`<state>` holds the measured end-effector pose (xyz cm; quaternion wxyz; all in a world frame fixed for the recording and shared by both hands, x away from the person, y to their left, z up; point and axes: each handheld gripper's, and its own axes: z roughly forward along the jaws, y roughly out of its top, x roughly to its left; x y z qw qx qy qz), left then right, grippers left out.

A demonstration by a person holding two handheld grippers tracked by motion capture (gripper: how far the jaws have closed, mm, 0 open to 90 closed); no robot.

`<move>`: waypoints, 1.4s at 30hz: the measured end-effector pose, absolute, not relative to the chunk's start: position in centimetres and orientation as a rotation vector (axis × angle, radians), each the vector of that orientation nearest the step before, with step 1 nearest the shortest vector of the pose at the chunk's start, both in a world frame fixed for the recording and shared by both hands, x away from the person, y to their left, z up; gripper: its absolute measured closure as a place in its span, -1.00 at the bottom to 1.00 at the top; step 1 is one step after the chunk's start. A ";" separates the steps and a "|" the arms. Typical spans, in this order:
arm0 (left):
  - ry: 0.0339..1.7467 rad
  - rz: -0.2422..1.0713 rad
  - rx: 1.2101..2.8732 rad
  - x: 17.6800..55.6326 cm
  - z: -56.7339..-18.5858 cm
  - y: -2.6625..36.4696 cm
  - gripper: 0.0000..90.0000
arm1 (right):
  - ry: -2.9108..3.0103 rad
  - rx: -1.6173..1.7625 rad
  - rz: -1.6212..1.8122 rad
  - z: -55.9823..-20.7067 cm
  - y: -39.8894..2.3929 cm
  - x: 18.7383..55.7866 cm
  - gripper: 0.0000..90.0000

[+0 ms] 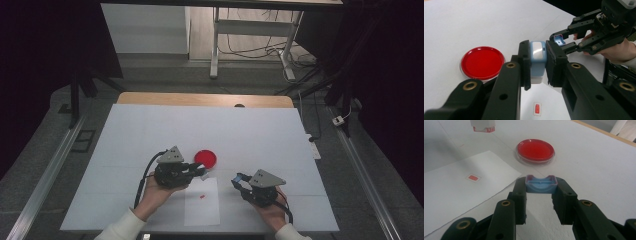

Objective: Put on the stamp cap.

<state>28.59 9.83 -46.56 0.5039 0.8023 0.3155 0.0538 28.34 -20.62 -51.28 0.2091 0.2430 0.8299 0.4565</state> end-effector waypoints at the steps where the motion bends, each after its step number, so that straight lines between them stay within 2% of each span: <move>1: 0.761 0.128 1.938 28.6 -46.6 9.8 0.66 | 2.309 0.676 1.270 -51.3 -20.6 28.3 0.43; 42: 0.755 0.121 1.961 28.6 -47.1 9.1 0.66 | 2.320 0.656 1.276 -51.4 -19.8 28.2 0.43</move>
